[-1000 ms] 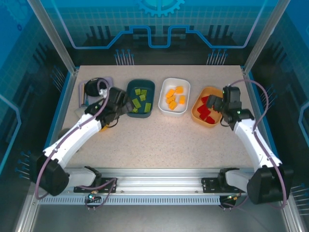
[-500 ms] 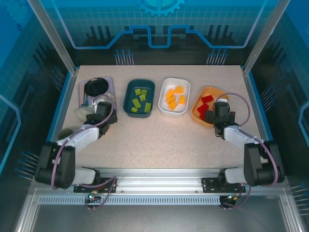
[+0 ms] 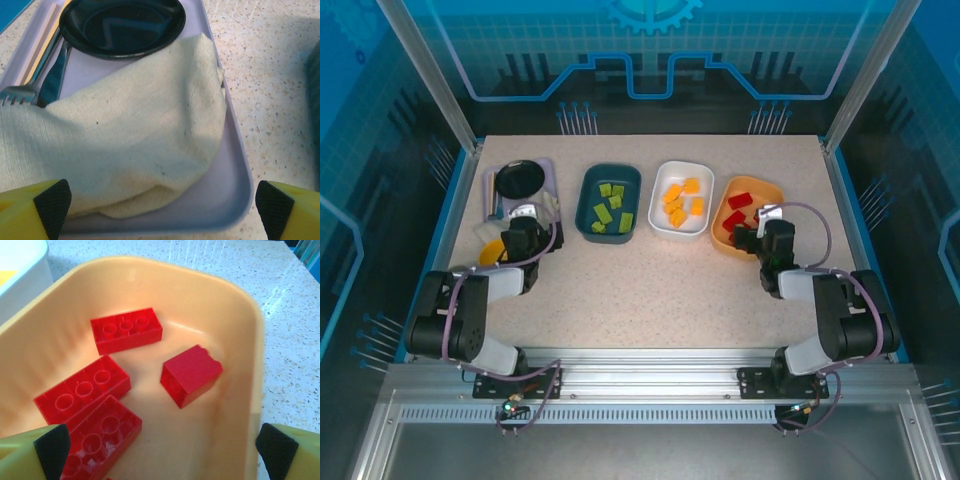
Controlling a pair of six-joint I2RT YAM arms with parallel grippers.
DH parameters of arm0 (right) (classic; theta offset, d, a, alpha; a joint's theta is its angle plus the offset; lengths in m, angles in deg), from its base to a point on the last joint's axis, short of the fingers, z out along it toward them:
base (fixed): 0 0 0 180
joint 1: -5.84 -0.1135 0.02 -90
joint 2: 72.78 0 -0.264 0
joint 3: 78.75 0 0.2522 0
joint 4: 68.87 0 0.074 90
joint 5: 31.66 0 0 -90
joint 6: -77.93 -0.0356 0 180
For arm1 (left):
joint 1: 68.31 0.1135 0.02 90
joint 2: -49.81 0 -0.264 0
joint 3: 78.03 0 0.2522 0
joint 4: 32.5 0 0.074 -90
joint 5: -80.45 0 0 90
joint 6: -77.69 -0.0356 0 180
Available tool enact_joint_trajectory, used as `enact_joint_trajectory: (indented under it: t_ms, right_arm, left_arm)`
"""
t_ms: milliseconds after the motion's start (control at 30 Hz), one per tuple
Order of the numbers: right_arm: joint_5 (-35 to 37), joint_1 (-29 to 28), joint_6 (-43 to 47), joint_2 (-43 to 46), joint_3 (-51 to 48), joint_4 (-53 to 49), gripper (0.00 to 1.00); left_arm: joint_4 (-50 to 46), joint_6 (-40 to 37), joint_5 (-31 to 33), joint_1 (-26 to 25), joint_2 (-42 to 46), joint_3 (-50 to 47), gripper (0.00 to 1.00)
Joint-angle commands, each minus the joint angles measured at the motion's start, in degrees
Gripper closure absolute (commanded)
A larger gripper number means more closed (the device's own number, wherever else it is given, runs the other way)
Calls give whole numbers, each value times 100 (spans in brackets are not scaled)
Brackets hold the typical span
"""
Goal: Sort the legos into containers by color
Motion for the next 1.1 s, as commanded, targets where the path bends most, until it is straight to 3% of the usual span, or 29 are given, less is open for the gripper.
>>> enact_joint_trajectory:
  t_ms: [0,300,400,533,833,933,1067]
  right_arm:
    - [-99,-32,127,-87,-63,782,0]
    - [-61,-62,139,-81,-61,755,0]
    - [-59,-65,138,-81,-52,747,0]
    - [-59,-67,142,-77,-52,747,0]
    - [-51,-94,170,-97,-42,755,0]
    - [-501,-22,272,-99,36,599,0]
    - [-588,-21,313,-98,33,610,0]
  left_arm:
    - [720,-116,-192,50,59,-44,1]
    - [982,-164,-339,51,39,-183,1]
    - [2175,-293,-358,9,-194,-691,1]
    - [1575,-319,-200,-93,-203,-383,1]
    - [1569,-276,-286,-40,-187,-397,1]
    - [1562,-275,-279,-43,-189,-391,1]
    - [1567,-275,-288,-45,-188,-393,1]
